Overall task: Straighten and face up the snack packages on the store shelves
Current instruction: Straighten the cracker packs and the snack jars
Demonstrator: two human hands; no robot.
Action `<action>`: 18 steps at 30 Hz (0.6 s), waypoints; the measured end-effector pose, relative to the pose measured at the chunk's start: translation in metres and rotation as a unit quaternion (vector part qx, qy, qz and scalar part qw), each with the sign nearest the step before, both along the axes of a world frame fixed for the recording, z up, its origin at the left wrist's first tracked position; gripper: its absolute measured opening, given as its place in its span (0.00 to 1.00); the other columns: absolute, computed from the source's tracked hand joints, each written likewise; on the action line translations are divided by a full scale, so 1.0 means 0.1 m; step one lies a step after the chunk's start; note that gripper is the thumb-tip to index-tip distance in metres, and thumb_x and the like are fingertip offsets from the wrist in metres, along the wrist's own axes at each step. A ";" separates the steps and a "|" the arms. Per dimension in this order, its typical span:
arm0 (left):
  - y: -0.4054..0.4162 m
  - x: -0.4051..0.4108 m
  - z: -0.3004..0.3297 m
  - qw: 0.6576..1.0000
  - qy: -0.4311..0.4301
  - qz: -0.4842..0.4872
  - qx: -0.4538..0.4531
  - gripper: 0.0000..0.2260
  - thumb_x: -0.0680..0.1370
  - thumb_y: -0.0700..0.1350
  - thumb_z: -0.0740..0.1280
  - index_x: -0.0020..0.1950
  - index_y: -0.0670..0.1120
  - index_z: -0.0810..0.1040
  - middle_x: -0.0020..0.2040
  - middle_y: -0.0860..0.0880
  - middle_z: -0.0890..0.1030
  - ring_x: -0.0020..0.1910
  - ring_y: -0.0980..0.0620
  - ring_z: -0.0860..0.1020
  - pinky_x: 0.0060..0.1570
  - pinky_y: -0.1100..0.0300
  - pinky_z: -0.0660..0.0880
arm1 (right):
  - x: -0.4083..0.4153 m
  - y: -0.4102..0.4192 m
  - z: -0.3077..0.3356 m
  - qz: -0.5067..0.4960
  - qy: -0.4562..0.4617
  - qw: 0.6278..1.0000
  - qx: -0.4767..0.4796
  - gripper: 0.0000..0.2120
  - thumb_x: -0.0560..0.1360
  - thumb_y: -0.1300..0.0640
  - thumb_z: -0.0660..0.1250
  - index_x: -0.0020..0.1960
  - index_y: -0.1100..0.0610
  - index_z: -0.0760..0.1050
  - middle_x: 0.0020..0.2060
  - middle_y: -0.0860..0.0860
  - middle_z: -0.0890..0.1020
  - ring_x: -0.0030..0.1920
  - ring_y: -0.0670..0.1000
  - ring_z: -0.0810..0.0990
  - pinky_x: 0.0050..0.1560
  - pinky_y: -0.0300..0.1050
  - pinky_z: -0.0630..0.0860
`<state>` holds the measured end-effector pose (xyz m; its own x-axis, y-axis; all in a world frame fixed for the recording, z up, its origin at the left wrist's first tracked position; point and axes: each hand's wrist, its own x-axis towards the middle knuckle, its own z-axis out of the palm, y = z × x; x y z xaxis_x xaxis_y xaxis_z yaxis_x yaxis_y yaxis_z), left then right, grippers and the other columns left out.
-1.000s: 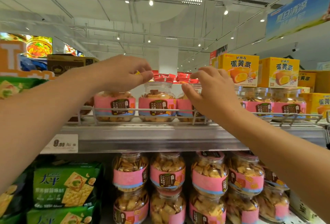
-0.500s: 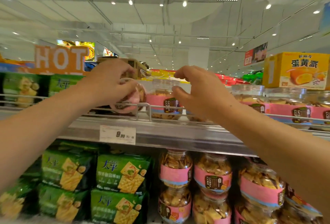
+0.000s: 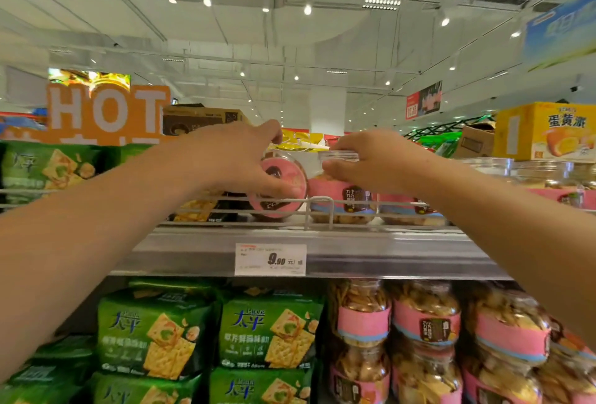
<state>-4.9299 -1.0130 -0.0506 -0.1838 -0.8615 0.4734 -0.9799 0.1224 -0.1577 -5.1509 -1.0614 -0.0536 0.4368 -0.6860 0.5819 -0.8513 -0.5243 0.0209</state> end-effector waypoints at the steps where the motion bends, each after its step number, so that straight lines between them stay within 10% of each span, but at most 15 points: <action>1: -0.05 -0.03 0.02 1.000 -0.014 0.005 0.005 0.44 0.60 0.79 0.63 0.71 0.58 0.60 0.60 0.53 0.77 0.52 0.52 0.76 0.50 0.53 0.76 | 0.01 0.01 0.00 0.000 -0.002 1.000 0.002 0.26 0.75 0.34 0.60 0.67 0.46 0.73 0.61 0.52 0.79 0.54 0.54 0.79 0.52 0.46 0.74; 4: -0.13 -0.11 0.09 0.998 -0.050 -0.005 0.032 0.42 0.64 0.77 0.63 0.71 0.57 0.64 0.66 0.54 0.75 0.51 0.53 0.71 0.50 0.55 0.73 | 0.02 0.02 0.01 0.005 0.010 1.000 0.004 0.23 0.77 0.35 0.59 0.66 0.46 0.74 0.59 0.52 0.80 0.53 0.53 0.79 0.56 0.51 0.77; 9: -0.16 -0.04 0.32 0.996 -0.050 -0.025 0.073 0.39 0.59 0.83 0.52 0.57 0.58 0.73 0.47 0.62 0.76 0.42 0.62 0.73 0.40 0.60 0.69 | 0.00 0.02 0.03 -0.005 0.028 1.000 -0.006 0.24 0.78 0.36 0.56 0.68 0.46 0.73 0.60 0.51 0.80 0.56 0.54 0.78 0.57 0.51 0.76; 13: -0.30 0.09 0.44 0.978 0.135 -0.025 0.154 0.37 0.58 0.83 0.56 0.44 0.55 0.83 0.49 0.55 0.81 0.50 0.55 0.78 0.60 0.52 0.69 | -0.06 -0.04 0.04 0.004 0.035 0.999 -0.011 0.24 0.78 0.36 0.55 0.68 0.46 0.72 0.61 0.51 0.80 0.57 0.54 0.78 0.58 0.51 0.76; 18: -0.44 0.09 0.38 0.988 0.129 -0.018 0.084 0.31 0.72 0.74 0.54 0.55 0.52 0.81 0.59 0.52 0.77 0.55 0.52 0.74 0.59 0.54 0.67 | -0.08 -0.06 -0.02 0.027 0.019 0.999 -0.028 0.26 0.77 0.34 0.53 0.67 0.46 0.74 0.60 0.51 0.81 0.53 0.52 0.80 0.55 0.49 0.75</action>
<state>-4.9206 -1.0567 -0.0130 -0.1077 -0.9269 0.3594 -0.9793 0.1611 0.1222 -5.1592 -1.0677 -0.0551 0.4956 -0.6278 0.6002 -0.8194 -0.5671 0.0834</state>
